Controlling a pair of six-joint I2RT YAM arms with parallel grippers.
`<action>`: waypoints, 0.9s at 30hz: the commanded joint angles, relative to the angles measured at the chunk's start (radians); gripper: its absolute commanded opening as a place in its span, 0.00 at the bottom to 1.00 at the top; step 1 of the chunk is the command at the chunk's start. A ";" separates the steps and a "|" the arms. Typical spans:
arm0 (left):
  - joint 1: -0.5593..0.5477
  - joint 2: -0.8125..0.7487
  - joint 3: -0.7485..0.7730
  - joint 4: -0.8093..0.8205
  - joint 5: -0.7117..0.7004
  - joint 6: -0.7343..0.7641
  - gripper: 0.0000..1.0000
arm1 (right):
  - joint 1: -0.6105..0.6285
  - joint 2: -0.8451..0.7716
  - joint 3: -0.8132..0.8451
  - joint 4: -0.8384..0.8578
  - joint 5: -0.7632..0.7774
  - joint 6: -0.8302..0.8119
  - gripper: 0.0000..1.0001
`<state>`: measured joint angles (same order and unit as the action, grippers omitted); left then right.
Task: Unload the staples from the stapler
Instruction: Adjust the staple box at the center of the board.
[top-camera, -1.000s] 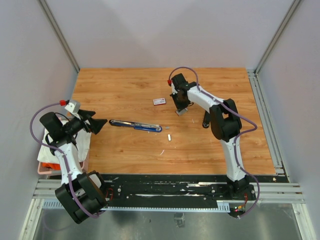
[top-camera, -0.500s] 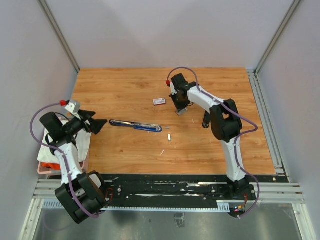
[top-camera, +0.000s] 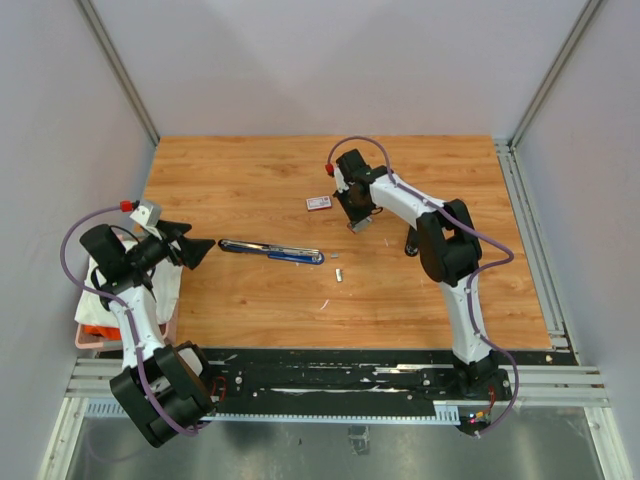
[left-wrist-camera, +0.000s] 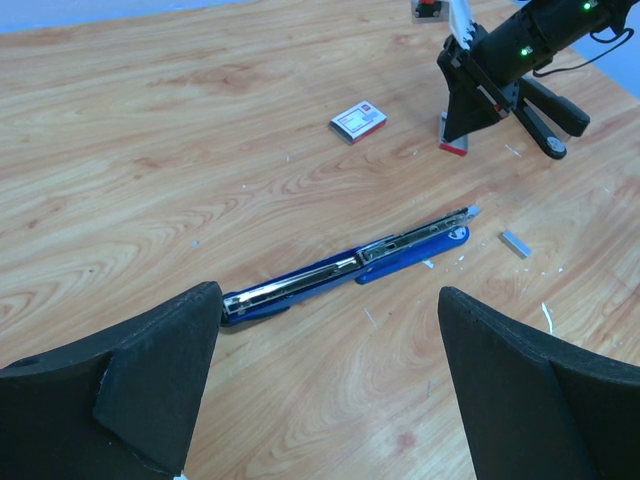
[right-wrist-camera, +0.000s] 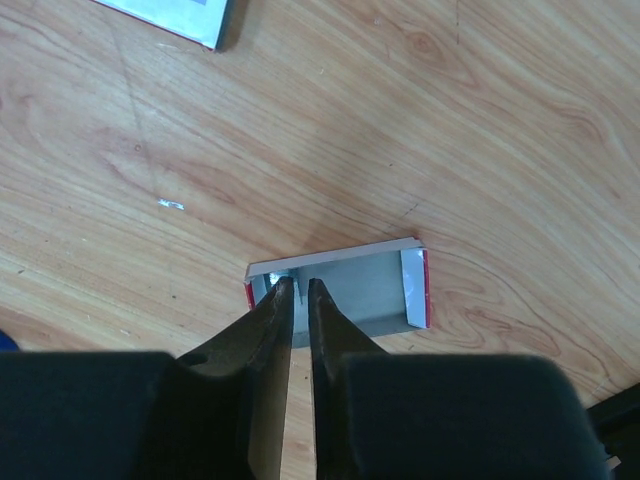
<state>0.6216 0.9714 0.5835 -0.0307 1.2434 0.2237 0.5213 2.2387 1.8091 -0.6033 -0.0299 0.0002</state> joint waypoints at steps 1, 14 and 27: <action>0.008 0.005 0.029 -0.007 0.015 0.013 0.98 | 0.009 -0.021 0.025 -0.018 0.043 -0.015 0.13; 0.007 0.006 0.030 -0.009 0.015 0.013 0.98 | 0.009 -0.125 0.010 -0.029 0.070 -0.063 0.17; 0.007 0.013 0.032 -0.012 0.013 0.016 0.98 | 0.102 -0.281 -0.245 0.069 -0.043 -0.098 0.25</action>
<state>0.6216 0.9764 0.5835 -0.0338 1.2434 0.2268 0.5556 1.9835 1.6215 -0.5671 -0.0177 -0.0563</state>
